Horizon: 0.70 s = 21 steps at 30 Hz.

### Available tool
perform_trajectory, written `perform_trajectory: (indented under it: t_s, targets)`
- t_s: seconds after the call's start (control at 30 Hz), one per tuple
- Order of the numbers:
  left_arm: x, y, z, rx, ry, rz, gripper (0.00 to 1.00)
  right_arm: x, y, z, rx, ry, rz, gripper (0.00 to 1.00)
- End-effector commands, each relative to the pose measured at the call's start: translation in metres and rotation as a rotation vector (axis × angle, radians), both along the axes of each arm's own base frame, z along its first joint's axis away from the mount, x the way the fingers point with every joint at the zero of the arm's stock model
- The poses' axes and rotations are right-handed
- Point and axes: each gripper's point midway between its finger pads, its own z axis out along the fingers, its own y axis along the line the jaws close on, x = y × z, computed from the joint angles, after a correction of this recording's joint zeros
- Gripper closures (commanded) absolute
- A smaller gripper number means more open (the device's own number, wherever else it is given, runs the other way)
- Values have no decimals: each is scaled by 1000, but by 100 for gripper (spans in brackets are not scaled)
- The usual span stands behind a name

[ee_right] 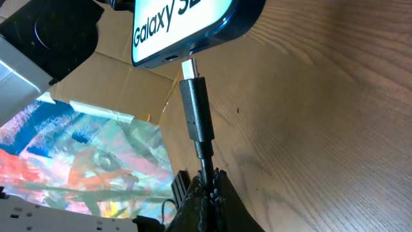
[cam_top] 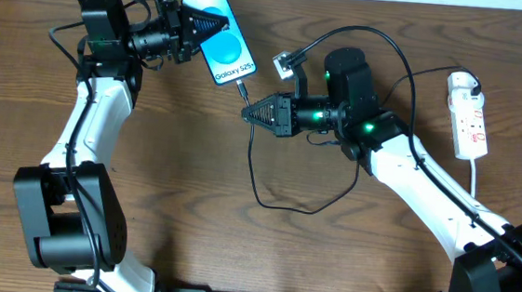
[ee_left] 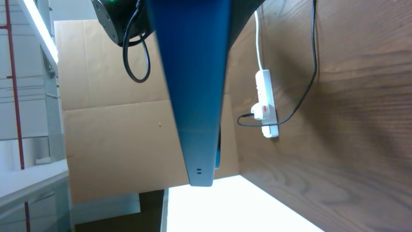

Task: Plug charger to phone and switch on socket
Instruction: 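Align the USB-C plug under the phone port with the right gripper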

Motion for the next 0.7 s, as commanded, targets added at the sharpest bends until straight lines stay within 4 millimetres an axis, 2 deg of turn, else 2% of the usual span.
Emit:
perform_trajectory:
  t_s: [0.0,0.67]
  targets:
    - [-2,-3,8,8,-45,-18,93,-5,0,11,16,-13,9,99]
    - [-2,-3,8,16,-66,-19,93,-4,0,11,17,-16,7,99]
